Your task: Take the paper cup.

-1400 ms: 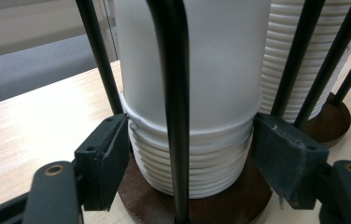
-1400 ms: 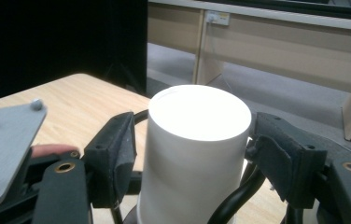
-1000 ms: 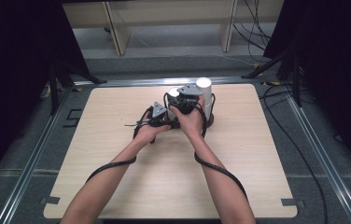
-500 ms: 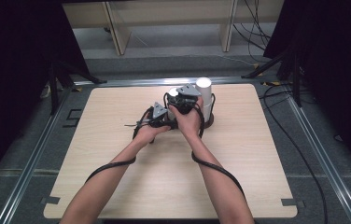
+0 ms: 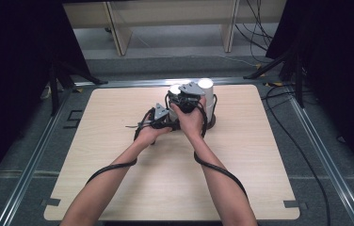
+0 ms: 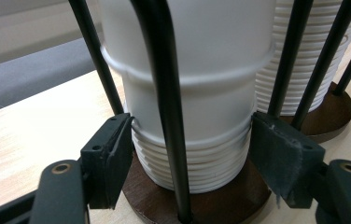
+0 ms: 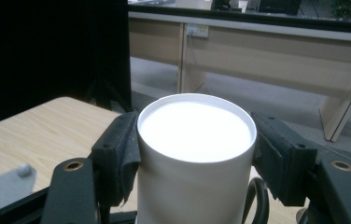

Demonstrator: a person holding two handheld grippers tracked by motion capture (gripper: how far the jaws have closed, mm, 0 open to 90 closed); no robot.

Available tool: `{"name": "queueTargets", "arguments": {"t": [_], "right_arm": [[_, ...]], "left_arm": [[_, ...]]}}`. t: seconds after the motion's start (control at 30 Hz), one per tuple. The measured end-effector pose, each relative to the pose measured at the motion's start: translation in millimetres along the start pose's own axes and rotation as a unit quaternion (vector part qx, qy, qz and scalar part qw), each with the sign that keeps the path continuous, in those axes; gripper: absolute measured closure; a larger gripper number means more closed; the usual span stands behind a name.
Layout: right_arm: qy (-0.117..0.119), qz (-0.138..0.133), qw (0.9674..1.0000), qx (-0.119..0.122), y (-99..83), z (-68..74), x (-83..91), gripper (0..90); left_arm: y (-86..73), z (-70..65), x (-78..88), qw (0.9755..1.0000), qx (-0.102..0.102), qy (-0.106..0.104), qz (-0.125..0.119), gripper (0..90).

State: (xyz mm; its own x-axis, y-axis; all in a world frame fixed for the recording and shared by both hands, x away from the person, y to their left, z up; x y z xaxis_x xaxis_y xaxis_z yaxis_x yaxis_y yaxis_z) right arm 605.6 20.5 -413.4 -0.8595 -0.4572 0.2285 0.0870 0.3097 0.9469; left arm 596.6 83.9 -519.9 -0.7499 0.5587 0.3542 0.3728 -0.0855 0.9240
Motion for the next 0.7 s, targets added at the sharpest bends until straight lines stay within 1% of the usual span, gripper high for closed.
{"name": "queueTargets", "arguments": {"t": [0.03,0.07,0.1,0.13,0.17,0.2,0.3,0.33,0.43,0.47,0.57,0.6,0.7], "right_arm": [[0.000,-0.004,1.0000,0.002,4.5,-0.4,2.8,35.8],[0.003,-0.009,0.9999,-0.007,6.4,0.9,3.1,35.9],[0.003,-0.009,0.9999,-0.007,6.4,0.9,3.1,35.9],[0.003,-0.005,1.0000,0.002,8.0,-0.8,4.6,36.0],[0.003,-0.005,1.0000,0.002,8.0,-0.8,4.6,36.0],[0.005,-0.012,0.9999,0.008,11.4,-0.9,5.7,36.1],[0.000,-0.019,0.9998,0.010,14.9,-1.9,7.5,36.1],[0.004,-0.022,0.9997,0.004,18.4,-1.3,10.1,36.2],[0.005,-0.025,0.9997,0.002,22.0,-1.4,12.7,36.2],[0.004,-0.031,0.9995,0.001,27.4,-0.9,14.3,36.2],[0.006,-0.030,0.9995,-0.002,30.9,-1.5,17.1,36.2],[0.005,-0.038,0.9992,0.006,34.9,-3.2,17.9,36.2],[0.004,-0.039,0.9992,0.011,37.0,-5.2,20.1,36.2]], "left_arm": [[0.1,-0.1,0.2,1.0000,0.000,0.001,-0.001,30.3],[0.0,0.1,0.2,1.0000,-0.001,0.001,-0.001,30.3],[0.0,0.1,0.2,1.0000,-0.001,0.001,-0.001,30.3],[0.2,0.2,-0.6,1.0000,0.001,-0.002,-0.004,30.3],[0.2,0.2,-0.6,1.0000,0.001,-0.002,-0.004,30.3],[-0.1,0.0,0.2,1.0000,-0.002,0.000,-0.002,30.3],[0.3,0.0,-0.3,1.0000,-0.003,-0.002,-0.003,30.3],[0.4,-0.1,-0.2,1.0000,-0.004,-0.003,-0.001,30.3],[0.5,-0.2,0.0,1.0000,-0.002,-0.001,-0.001,30.2],[0.5,-0.4,0.1,1.0000,-0.005,-0.001,0.000,30.3],[0.3,-0.6,-0.9,1.0000,-0.001,-0.001,-0.004,30.6],[-0.1,-0.8,-0.3,1.0000,-0.002,0.002,-0.001,30.6],[-0.4,-0.9,-0.1,1.0000,-0.002,0.003,0.001,30.7]]}}
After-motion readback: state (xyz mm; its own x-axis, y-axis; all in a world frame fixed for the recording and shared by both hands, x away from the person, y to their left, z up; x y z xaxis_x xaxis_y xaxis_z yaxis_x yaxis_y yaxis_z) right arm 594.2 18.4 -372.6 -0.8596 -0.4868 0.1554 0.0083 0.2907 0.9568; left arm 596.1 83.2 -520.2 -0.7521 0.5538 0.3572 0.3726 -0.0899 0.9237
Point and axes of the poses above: each handheld gripper's, and its own axes: x roughly backward along the jaws, y roughly out of its top, z roughly to its left, the point moved 8 cm from there along -x, roughly forward along the jaws, and after that the axes turned 13 degrees about x, right-handed, at the moved point
